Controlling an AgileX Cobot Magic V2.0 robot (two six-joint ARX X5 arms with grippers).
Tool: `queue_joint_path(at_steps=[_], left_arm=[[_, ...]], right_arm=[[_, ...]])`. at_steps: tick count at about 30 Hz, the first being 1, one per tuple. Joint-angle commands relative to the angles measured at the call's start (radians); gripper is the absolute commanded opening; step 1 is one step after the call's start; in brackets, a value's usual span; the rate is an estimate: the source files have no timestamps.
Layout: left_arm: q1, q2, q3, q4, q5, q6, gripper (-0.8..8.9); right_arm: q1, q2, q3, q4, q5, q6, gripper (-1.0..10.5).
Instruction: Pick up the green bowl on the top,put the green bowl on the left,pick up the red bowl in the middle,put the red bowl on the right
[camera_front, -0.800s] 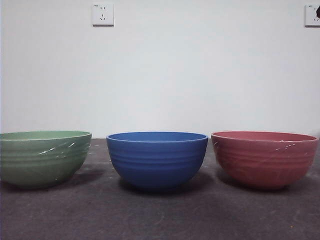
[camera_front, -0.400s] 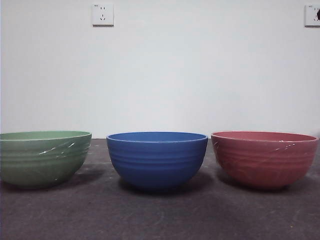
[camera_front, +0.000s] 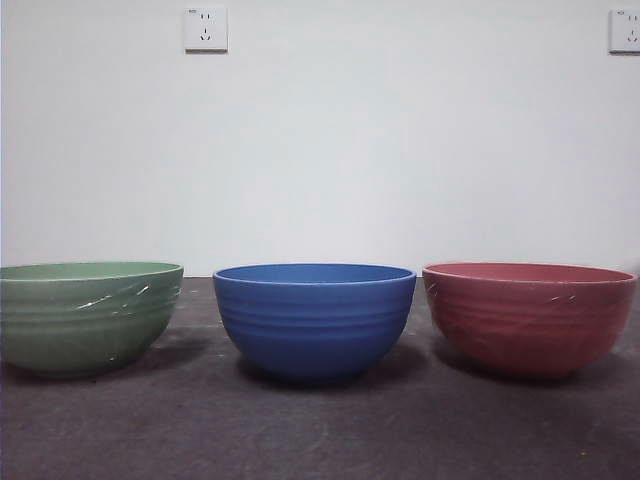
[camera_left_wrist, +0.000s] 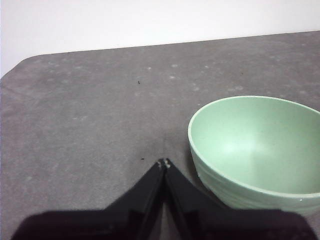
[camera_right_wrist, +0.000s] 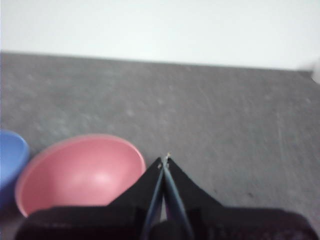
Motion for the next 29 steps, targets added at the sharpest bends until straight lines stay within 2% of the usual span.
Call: queue_joint_path(at_steps=[1,6,12,29], left_arm=[[0.003,-0.002,-0.016,0.002,-0.002,-0.006,-0.04],[0.003,-0.002,-0.016,0.002,-0.001,-0.006,-0.04],[0.003,-0.002,-0.016,0.002,-0.001,-0.006,-0.04],[0.003,-0.002,-0.016,0.002,-0.001,-0.006,-0.04]], right_arm=[[-0.044,-0.044,-0.076,0.028,-0.063,-0.08,0.0],[-0.066,-0.091,-0.208,0.134,-0.068,-0.095,0.0],[-0.066,-0.129,-0.309,0.18,-0.082,-0.063,0.0],[-0.07,-0.123,-0.324,0.219,-0.076,-0.039,0.0]])
